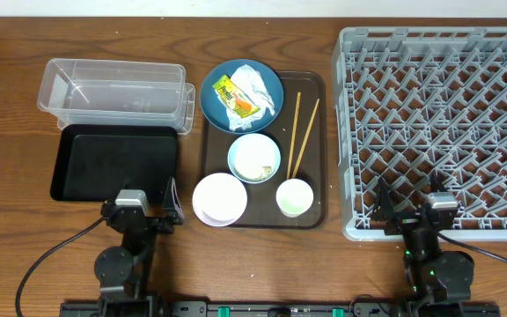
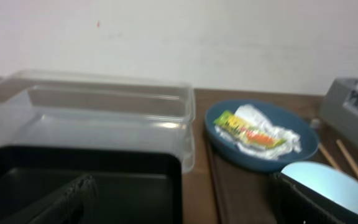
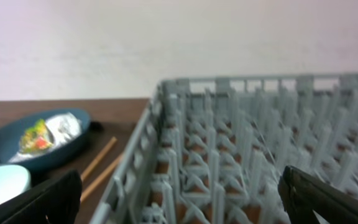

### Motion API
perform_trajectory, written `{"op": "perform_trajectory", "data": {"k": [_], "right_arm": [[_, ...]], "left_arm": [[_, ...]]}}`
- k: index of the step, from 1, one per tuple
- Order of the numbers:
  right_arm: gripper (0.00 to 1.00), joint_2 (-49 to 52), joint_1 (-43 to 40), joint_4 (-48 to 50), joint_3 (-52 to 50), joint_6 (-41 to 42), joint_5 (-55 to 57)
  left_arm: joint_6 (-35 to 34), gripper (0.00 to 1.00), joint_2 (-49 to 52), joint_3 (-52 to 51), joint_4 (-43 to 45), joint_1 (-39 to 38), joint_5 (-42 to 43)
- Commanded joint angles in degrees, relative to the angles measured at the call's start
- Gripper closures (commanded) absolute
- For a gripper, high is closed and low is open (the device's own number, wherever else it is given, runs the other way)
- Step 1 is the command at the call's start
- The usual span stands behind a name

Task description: Sort waste into correct bins and load items into the dishwasher rack

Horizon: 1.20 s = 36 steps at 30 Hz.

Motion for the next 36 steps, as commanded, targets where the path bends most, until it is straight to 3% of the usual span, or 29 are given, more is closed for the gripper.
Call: {"op": "perform_trajectory", "data": {"k": [1,6,12,20,26,33,36], "right_arm": [[0.01,-0.26,0.44,1.51,0.9,-3.08,-3.93],[0.01,3.06,0.44,0.87,6.1,-3.41,-4.39],[0.01,15.45,0.44,-4.79,19.58,-3.87,-4.33],[0.01,38.99,0.44,-18.62,42.66,-3.85,-5.2],[0.01,52.02,0.44,-29.53,56.68,-3.87,-9.86],[0.01,59.74,0.46,-33.16,61.18,-3.82,-11.87],[0.01,60.96,0.46,-34.45,61.18,-3.8,-12.13]], "left_arm": [[0.57,0.1,-0.26,1.16,1.27,-0.33,2.08],[0.59,0.1,4.0,6.99,0.57,-0.33,4.24],[1.05,0.1,18.21,19.47,-4.31,-0.35,6.38],[3.26,0.1,44.22,44.85,-18.56,-0.96,8.87],[6.8,0.1,65.37,67.08,-33.9,-6.23,6.56],[6.78,0.1,91.06,91.47,-47.01,-13.75,3.74],[6.78,0.1,99.6,97.07,-45.27,-16.31,4.46]]}}
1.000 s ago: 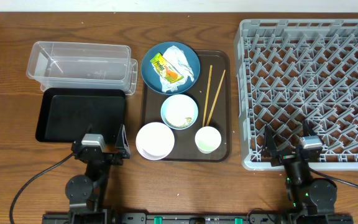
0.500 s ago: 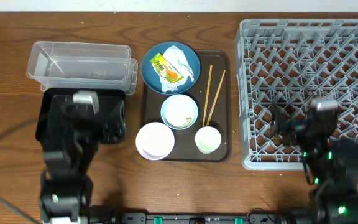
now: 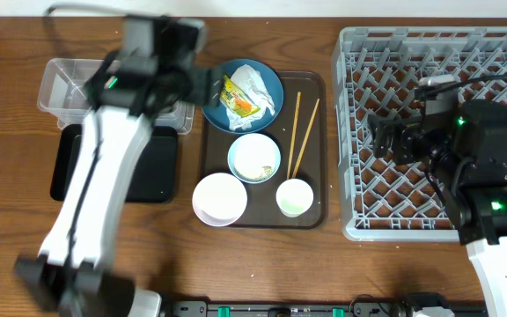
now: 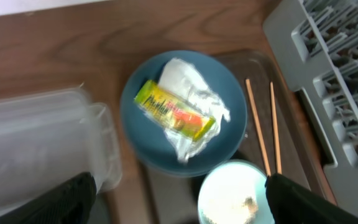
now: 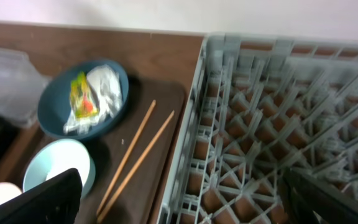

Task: Sort waste into correct bins and load items into the dishwasher rack
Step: 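Reach the left gripper to the blue plate and grasp the wrapper and tissue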

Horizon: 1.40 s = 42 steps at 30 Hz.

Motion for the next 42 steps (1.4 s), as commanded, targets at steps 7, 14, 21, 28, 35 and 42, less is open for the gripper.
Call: {"op": "perform_trajectory", "data": {"k": [7,14,21,28,35,42], "right_arm": [[0.01,1.7,0.46,-4.31,1.22,-0.63,-4.42],[0.01,1.7,0.44,-6.75,1.2,-0.68,-4.39],[0.01,1.7,0.44,-7.82,1.2,-0.7,-4.17],[0.01,1.7,0.44,-8.26,1.2,-0.68,-4.02],[0.02,1.7,0.44,-8.44,1.2,-0.68,-4.0],[0.04,1.7,0.44,-8.44,1.2,-0.68,-4.0]], "left_arm": [[0.0,0.1,20.06,4.68,13.27,-5.9,2.93],[-14.53,0.1,28.74,4.68,17.05,-6.23,-2.67],[-18.23,0.1,34.34,4.66,19.96,-7.08,-8.87],[-18.16,0.1,36.79,4.66,20.79,-7.3,-9.81],[-18.18,0.13,39.04,4.63,20.94,-7.32,-10.14],[-18.18,0.81,38.21,4.66,20.0,-7.34,-8.24]]}}
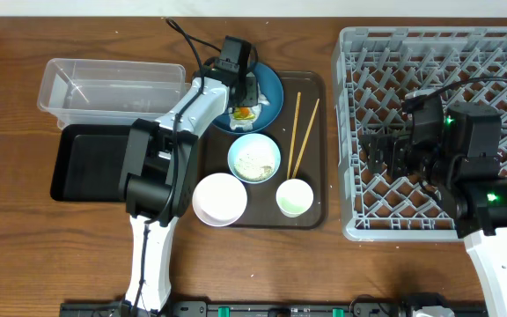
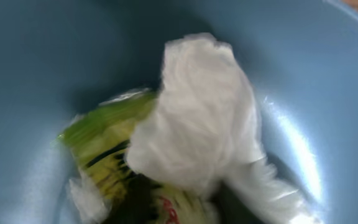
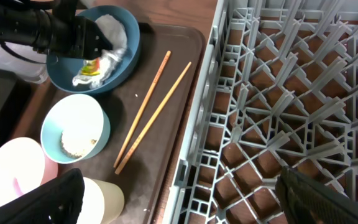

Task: Sort waste into correct bins and load items into the dishwasher rack
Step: 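Reach the left gripper to the blue plate and grasp the wrapper and tissue, then carry the wrapper and tissue left and drop them into the clear bin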

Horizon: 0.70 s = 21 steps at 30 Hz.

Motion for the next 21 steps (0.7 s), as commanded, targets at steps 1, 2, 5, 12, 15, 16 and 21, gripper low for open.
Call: {"op": "perform_trajectory", "data": {"k": [1,2,5,12,15,16,21], "right_arm": [[0.04,-0.07,0.44,-0.07,1.18,-0.68,-0.42],[0.05,-0.07,0.44,-0.07,1.18,-0.68,-0.42],[0.05,-0.07,0.44,-0.04,1.18,-0.68,-0.42],[0.05,-0.07,0.44,-0.07,1.18,-0.68,-0.42],[0.05,-0.07,0.44,-0.04,1.18,-0.68,-0.44],[0.05,-0.07,0.44,-0.04,1.18,-0.68,-0.44],[0.05,-0.07,0.44,-0.04,1.18,-0.68,-0.44]], "left_arm": [[-0.09,0.87,0.72,0.48,-0.94,-0.11,1.7],[-0.09,0.89,0.07,0.48,-0.96,-0.11,1.68],[-0.09,0.92,-2.93,0.48,-0.94,-0.11,1.66],[-0.11,0.94,-13.84,0.48,-2.82,1.31,1.2],[-0.13,0.94,-18.47,0.48,-5.7,2.8,-0.7],[-0.13,0.94,-20.04,0.48,-7.04,3.58,-1.64],[-1.66,0.95,-23.93,0.48,-12.5,8.33,-5.66]]}}
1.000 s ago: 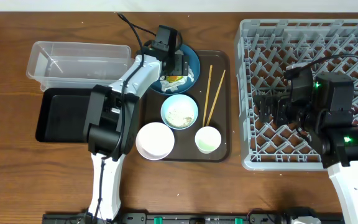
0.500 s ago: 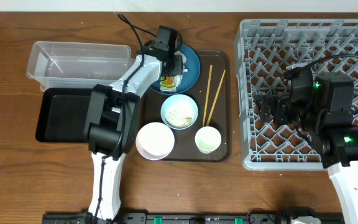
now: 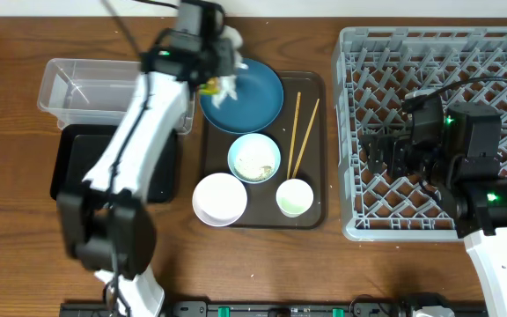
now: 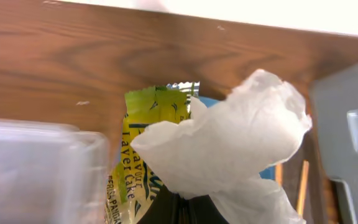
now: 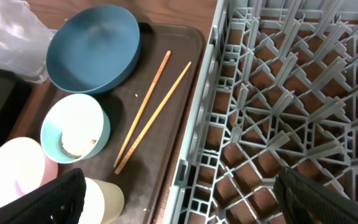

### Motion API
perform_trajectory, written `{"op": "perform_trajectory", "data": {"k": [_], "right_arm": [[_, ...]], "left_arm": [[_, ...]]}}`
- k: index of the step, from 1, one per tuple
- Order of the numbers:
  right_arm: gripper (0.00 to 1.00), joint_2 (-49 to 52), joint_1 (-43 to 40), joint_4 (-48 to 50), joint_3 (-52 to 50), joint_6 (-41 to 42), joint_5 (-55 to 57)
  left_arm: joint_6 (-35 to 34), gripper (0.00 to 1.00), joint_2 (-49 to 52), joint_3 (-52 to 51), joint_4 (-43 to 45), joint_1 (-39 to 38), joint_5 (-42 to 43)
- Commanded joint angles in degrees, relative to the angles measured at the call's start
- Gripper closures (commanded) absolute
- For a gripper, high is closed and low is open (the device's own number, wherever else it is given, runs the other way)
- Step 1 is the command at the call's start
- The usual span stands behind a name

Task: Sort waste into correct bins and load items into the dishwasher rack
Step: 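Carry the wrapper and tissue left and drop them into the clear bin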

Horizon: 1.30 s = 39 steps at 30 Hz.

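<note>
My left gripper (image 3: 214, 70) is shut on a crumpled white tissue (image 4: 229, 143) and a yellow-green snack wrapper (image 4: 138, 149), held together above the left rim of the blue plate (image 3: 249, 97). The plate (image 5: 93, 46) is bare. Just left of the held waste is the clear plastic bin (image 3: 104, 88). My right gripper (image 5: 197, 205) hangs open over the left part of the grey dishwasher rack (image 5: 291, 93), holding nothing. On the brown tray (image 3: 311, 211) lie two chopsticks (image 5: 151, 112), a light blue bowl (image 5: 75, 127), a white bowl (image 3: 219, 199) and a cream cup (image 5: 101, 199).
A black bin (image 3: 77, 167) sits in front of the clear bin at the table's left. The rack fills the right side of the table. My left arm stretches from the near edge across the black bin.
My left gripper was down in the blue plate at the waste; now it is raised with tissue and wrapper in its grip, left of the plate's middle. The plate is empty. The right arm has not moved.
Both arms rested at the table's near edge, with the tissue and wrapper on the blue plate. Then the left gripper was open over the plate and the right arm was over the rack. The left gripper was then low in the plate, and now holds the waste beside the clear bin.
</note>
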Motion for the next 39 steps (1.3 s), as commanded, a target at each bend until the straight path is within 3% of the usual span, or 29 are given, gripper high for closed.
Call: {"op": "perform_trajectory", "data": {"k": [1,16,18,22,25,32,39], "right_arm": [[0.05,-0.07,0.44,0.0,1.18,-0.68,-0.44],[0.05,-0.07,0.44,0.0,1.18,-0.66,-0.44],[0.05,-0.07,0.44,0.0,1.18,-0.66,-0.44],[0.04,-0.07,0.44,-0.02,1.18,-0.66,-0.44],[0.04,-0.07,0.44,0.02,1.18,-0.66,-0.44],[0.03,-0.07,0.44,0.0,1.18,-0.66,-0.46],[0.02,-0.07,0.44,0.02,1.18,-0.66,-0.46]], "left_arm": [[-1.86,0.94,-0.17,0.22,-2.49,4.09,-4.46],[-11.32,0.93,7.23,-0.7,-5.18,19.56,-4.57],[-12.07,0.86,8.46,-0.7,-5.68,20.48,-4.55],[-12.04,0.59,9.27,-0.72,-6.62,21.31,-4.55],[-12.02,0.48,9.03,-0.7,-6.54,21.4,-4.55],[-9.79,0.44,4.17,-0.66,-6.4,21.38,-3.32],[-1.16,0.38,-4.72,-0.66,-9.51,19.37,4.92]]}}
